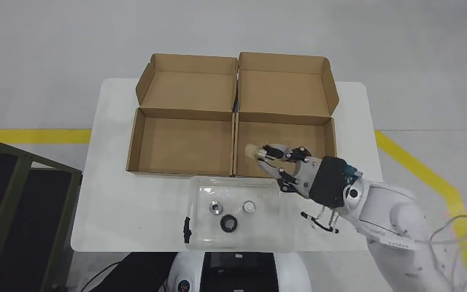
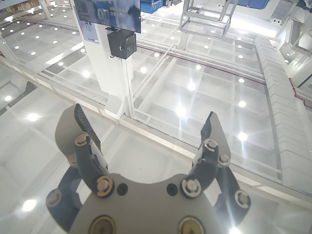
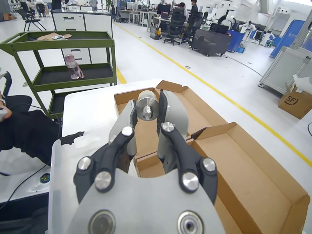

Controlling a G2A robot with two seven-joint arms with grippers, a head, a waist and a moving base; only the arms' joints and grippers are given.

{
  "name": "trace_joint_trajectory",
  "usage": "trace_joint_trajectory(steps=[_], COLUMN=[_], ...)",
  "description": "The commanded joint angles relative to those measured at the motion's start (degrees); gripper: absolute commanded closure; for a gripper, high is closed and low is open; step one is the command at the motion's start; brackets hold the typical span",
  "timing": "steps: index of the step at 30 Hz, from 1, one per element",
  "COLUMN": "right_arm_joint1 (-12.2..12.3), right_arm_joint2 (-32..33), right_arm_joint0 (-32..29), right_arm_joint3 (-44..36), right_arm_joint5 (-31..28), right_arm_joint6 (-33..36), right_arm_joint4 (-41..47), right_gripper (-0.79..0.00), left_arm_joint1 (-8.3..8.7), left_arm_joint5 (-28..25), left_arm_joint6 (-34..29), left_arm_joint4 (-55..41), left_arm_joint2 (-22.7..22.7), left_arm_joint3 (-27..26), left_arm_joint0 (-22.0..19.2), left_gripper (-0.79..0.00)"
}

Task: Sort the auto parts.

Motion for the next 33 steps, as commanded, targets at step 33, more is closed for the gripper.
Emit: trace_joint_trajectory(steps=[33], right_arm_joint1=[-0.15], right_arm_joint2=[3.67], right_arm_joint0=[-0.83], right_arm_joint3=[-2.17], right_arm_joint5=[1.95], right_arm_joint6=[-5.45], right_arm_joint4=[1.22], right_gripper=[0.0], left_arm_joint1=[0.0], left_arm_joint5=[0.0], left_arm_joint6=[0.0], left_arm_joint4=[0.0], left_arm_joint2=[0.0], left_arm_joint3=[0.0], left_arm_joint0=[0.0], left_gripper=[-0.785])
